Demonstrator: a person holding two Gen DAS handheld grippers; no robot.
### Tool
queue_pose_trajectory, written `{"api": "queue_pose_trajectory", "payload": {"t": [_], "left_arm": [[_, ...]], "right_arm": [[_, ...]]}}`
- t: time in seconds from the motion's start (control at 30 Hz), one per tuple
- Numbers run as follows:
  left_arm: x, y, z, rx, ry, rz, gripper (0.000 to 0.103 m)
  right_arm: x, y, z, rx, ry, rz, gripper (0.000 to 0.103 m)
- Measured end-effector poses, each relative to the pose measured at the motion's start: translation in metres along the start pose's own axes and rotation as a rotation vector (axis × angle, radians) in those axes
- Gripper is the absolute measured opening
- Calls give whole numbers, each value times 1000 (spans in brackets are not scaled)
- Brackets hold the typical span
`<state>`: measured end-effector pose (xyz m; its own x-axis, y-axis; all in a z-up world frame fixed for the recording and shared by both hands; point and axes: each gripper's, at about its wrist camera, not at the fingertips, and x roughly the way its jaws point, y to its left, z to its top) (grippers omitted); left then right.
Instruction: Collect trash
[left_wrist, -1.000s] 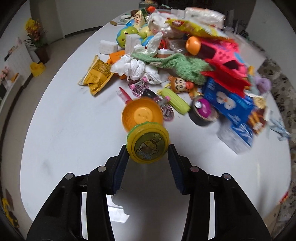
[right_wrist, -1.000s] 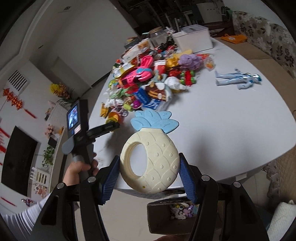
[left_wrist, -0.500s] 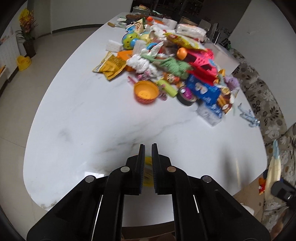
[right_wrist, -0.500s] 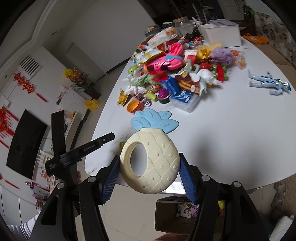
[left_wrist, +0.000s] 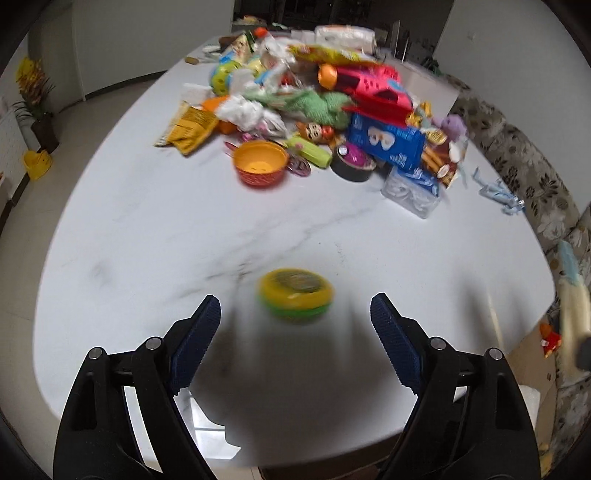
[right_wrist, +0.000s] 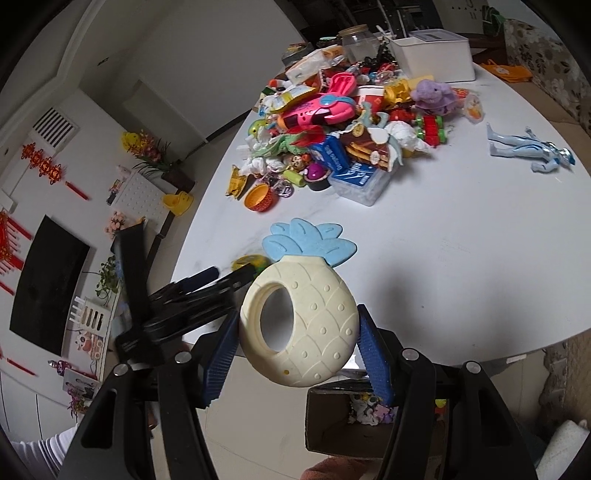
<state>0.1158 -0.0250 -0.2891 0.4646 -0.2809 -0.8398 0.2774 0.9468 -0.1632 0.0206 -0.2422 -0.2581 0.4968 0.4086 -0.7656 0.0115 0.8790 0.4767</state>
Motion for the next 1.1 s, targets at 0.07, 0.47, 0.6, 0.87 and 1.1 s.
{"api": "queue_pose_trajectory", "payload": {"t": [0.07,0.47,0.6,0.87,1.1], "left_arm": [[12,0,4,-20,13,-11,63],[-19,10,-2,-49,5,-75,45],[-48,5,-13,-40,-29,-113,45],[-85,-29,-91,51,99,-218,45],[17,-36,-198,-15,391,-202,45]], "right_arm": [[-3,-1,-2,5,-4,-4,61],[-2,-11,-5,36,-16,-4,59],[2,-8,-2,29,-15,3,59],[-4,-6,-40,-31,95,12,59],[75,-78,-141,126,328,-103,59]]}}
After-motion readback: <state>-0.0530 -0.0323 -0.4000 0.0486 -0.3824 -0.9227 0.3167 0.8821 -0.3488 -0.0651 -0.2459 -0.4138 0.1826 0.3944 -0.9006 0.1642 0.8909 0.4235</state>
